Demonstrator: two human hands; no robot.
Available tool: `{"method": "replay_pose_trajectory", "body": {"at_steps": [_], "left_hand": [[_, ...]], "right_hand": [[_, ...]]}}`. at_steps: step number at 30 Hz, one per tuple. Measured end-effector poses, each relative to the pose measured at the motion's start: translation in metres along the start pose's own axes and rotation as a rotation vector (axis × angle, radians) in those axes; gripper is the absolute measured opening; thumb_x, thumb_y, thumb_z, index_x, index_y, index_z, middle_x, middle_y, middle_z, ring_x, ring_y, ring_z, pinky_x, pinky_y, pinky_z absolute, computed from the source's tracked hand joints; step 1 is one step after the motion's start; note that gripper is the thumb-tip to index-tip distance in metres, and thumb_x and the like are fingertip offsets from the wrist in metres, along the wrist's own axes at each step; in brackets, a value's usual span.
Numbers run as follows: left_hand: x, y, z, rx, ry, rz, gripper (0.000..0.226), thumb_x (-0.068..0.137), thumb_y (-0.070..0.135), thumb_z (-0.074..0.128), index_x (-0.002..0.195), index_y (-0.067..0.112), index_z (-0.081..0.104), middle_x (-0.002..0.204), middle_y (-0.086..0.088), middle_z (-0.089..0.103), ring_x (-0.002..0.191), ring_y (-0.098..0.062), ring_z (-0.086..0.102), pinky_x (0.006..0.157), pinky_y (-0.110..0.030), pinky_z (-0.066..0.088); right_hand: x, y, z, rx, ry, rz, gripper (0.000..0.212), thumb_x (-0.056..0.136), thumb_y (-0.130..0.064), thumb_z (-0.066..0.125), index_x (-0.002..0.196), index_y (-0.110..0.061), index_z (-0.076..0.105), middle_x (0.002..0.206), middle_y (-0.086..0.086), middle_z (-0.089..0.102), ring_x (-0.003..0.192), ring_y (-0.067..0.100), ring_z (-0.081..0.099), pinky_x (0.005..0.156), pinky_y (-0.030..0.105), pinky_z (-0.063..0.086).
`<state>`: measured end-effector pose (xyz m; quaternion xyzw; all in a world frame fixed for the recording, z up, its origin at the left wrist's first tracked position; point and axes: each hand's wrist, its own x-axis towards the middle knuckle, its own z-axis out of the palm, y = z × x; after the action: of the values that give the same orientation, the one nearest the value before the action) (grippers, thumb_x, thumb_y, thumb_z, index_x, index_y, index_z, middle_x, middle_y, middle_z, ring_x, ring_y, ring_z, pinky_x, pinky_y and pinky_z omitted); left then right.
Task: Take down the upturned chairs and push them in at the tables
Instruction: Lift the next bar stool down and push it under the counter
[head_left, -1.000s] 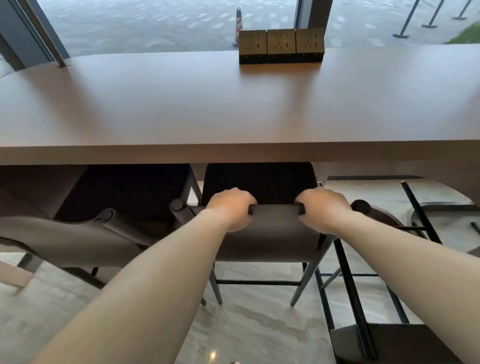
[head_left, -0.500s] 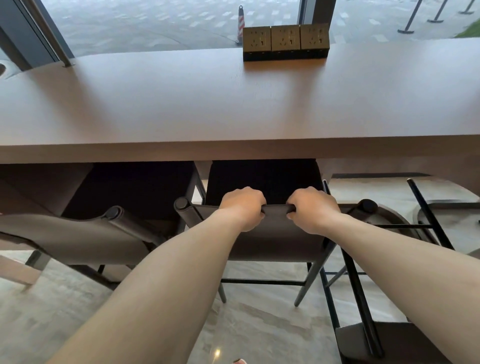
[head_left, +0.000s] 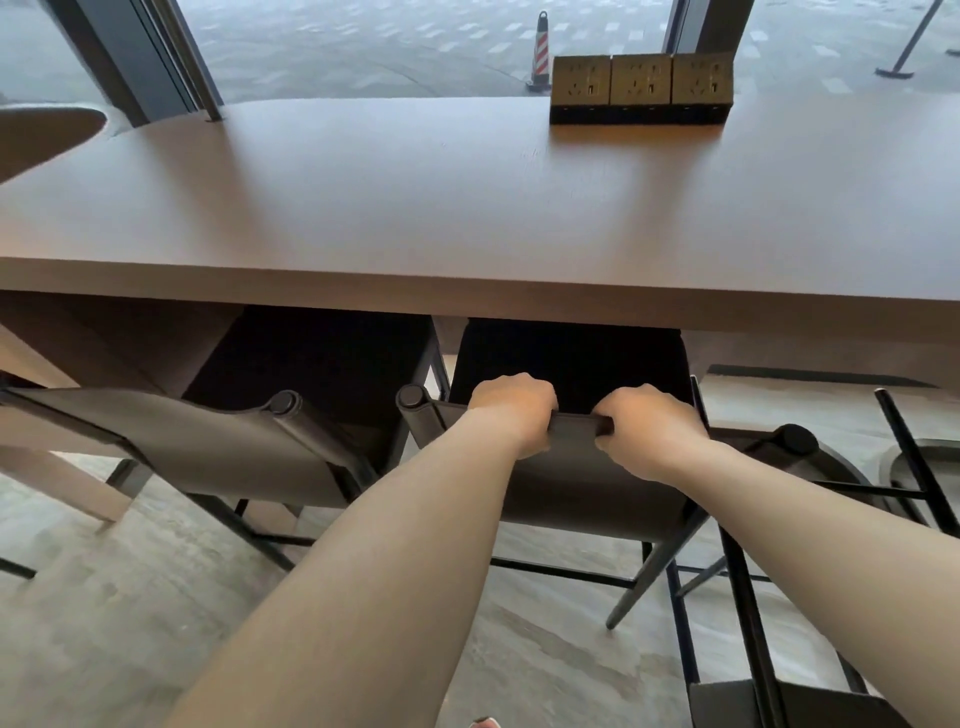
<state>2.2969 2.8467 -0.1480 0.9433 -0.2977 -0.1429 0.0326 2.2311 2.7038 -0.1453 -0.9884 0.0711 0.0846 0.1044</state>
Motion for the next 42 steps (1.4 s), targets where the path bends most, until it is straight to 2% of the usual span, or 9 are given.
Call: {"method": "replay_pose_trajectory", "body": {"at_steps": [16, 20, 23, 26, 29, 34, 36, 40, 42], "left_hand": [[-0.011, 0.001, 0.001, 0.093, -0.001, -0.053, 0.011, 0.092, 0.014, 0.058, 0.096, 0.017, 0.068, 0.081, -0.003, 0.064, 0.07, -0.021, 0.061, 0.06, -0.032, 0.043], [-0.011, 0.018, -0.001, -0.039, 0.074, 0.004, 0.019, 0.088, 0.01, 0.055, 0.097, 0.022, 0.067, 0.073, 0.002, 0.059, 0.063, -0.017, 0.056, 0.053, -0.028, 0.042], [-0.011, 0.046, 0.001, -0.179, 0.121, 0.058, 0.022, 0.09, 0.013, 0.054, 0.103, 0.026, 0.066, 0.078, 0.004, 0.063, 0.063, -0.013, 0.057, 0.05, -0.026, 0.041], [-0.013, 0.079, 0.007, -0.333, 0.184, 0.083, 0.028, 0.094, 0.018, 0.053, 0.119, 0.027, 0.063, 0.1, 0.004, 0.068, 0.079, -0.014, 0.062, 0.065, -0.028, 0.053], [-0.018, 0.105, 0.014, -0.339, 0.238, 0.126, 0.037, 0.092, 0.02, 0.056, 0.129, 0.027, 0.057, 0.116, 0.003, 0.064, 0.097, -0.017, 0.061, 0.084, -0.035, 0.054], [-0.03, 0.14, 0.031, -0.306, 0.31, 0.132, 0.06, 0.088, 0.027, 0.06, 0.145, 0.029, 0.039, 0.149, 0.004, 0.042, 0.139, -0.018, 0.034, 0.117, -0.046, 0.022], [-0.037, 0.151, 0.039, -0.34, 0.296, 0.134, 0.064, 0.088, 0.03, 0.06, 0.147, 0.028, 0.034, 0.154, 0.003, 0.034, 0.144, -0.017, 0.024, 0.117, -0.044, 0.019], [-0.053, 0.171, 0.05, -0.444, 0.262, 0.175, 0.065, 0.086, 0.03, 0.062, 0.146, 0.03, 0.036, 0.152, 0.004, 0.036, 0.14, -0.018, 0.031, 0.11, -0.04, 0.034], [-0.062, 0.182, 0.056, -0.454, 0.228, 0.199, 0.066, 0.086, 0.028, 0.061, 0.146, 0.029, 0.035, 0.152, 0.005, 0.037, 0.138, -0.017, 0.034, 0.108, -0.037, 0.035]], "right_hand": [[-0.006, -0.009, 0.002, 0.02, -0.007, -0.027, 0.014, 0.094, -0.017, 0.06, 0.104, -0.02, 0.07, 0.083, 0.0, 0.065, 0.069, 0.018, 0.059, 0.054, 0.025, 0.041], [-0.011, 0.0, -0.004, 0.046, 0.052, -0.035, 0.013, 0.093, -0.016, 0.058, 0.098, -0.021, 0.069, 0.069, -0.006, 0.056, 0.057, 0.01, 0.051, 0.045, 0.022, 0.031], [-0.025, 0.018, -0.009, 0.071, 0.1, -0.033, 0.018, 0.093, -0.016, 0.055, 0.099, -0.025, 0.069, 0.074, -0.004, 0.062, 0.062, 0.015, 0.056, 0.046, 0.023, 0.032], [-0.045, 0.046, -0.012, 0.138, 0.168, -0.025, 0.021, 0.093, -0.016, 0.054, 0.106, -0.026, 0.068, 0.086, -0.003, 0.065, 0.076, 0.019, 0.06, 0.051, 0.023, 0.037], [-0.069, 0.07, -0.013, 0.17, 0.245, -0.045, 0.028, 0.092, -0.016, 0.056, 0.118, -0.022, 0.065, 0.105, -0.001, 0.065, 0.093, 0.022, 0.061, 0.068, 0.027, 0.044], [-0.111, 0.094, -0.01, 0.213, 0.356, -0.086, 0.032, 0.093, -0.016, 0.058, 0.124, -0.016, 0.063, 0.118, 0.001, 0.064, 0.101, 0.022, 0.061, 0.072, 0.025, 0.04], [-0.126, 0.101, -0.006, 0.228, 0.359, -0.049, 0.03, 0.094, -0.02, 0.057, 0.123, -0.017, 0.063, 0.114, 0.001, 0.064, 0.095, 0.02, 0.06, 0.07, 0.025, 0.037], [-0.155, 0.113, 0.001, 0.311, 0.31, 0.14, 0.026, 0.093, -0.024, 0.057, 0.117, -0.016, 0.063, 0.101, -0.001, 0.062, 0.097, 0.023, 0.06, 0.065, 0.026, 0.04], [-0.168, 0.114, 0.003, 0.438, 0.306, 0.303, 0.034, 0.091, -0.021, 0.059, 0.124, -0.013, 0.061, 0.111, 0.002, 0.064, 0.11, 0.025, 0.059, 0.081, 0.03, 0.048]]}}
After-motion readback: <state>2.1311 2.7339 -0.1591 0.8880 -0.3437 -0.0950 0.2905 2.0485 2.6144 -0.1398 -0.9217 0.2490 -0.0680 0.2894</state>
